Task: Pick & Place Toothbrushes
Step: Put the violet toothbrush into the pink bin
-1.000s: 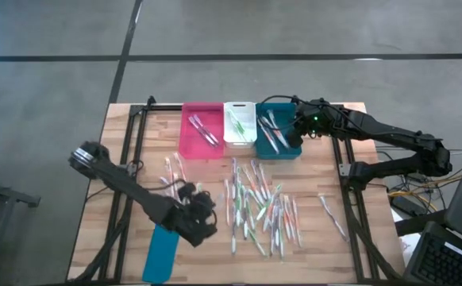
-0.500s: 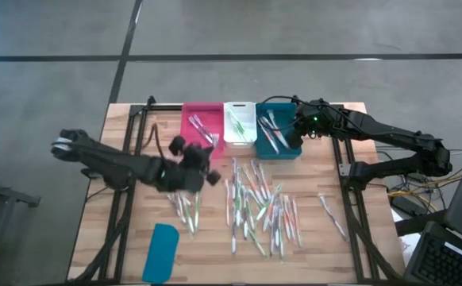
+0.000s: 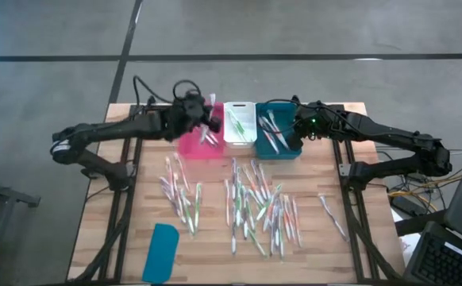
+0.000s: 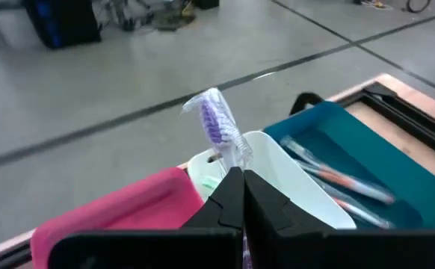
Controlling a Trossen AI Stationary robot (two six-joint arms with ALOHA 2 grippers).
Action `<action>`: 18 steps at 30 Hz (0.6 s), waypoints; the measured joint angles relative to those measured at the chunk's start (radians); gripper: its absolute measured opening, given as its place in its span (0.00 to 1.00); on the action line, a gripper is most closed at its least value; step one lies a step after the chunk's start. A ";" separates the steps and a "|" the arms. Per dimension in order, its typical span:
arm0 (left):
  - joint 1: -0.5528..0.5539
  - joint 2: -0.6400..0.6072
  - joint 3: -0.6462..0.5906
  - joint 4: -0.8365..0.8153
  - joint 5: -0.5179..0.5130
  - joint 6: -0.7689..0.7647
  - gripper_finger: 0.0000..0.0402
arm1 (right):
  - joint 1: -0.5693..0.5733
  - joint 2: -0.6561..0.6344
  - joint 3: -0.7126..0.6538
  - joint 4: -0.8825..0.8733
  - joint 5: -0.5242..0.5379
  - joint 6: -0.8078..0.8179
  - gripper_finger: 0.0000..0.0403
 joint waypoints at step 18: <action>0.264 0.132 0.000 -0.031 0.216 -0.232 0.00 | 0.000 0.001 -0.031 0.027 0.000 -0.019 0.02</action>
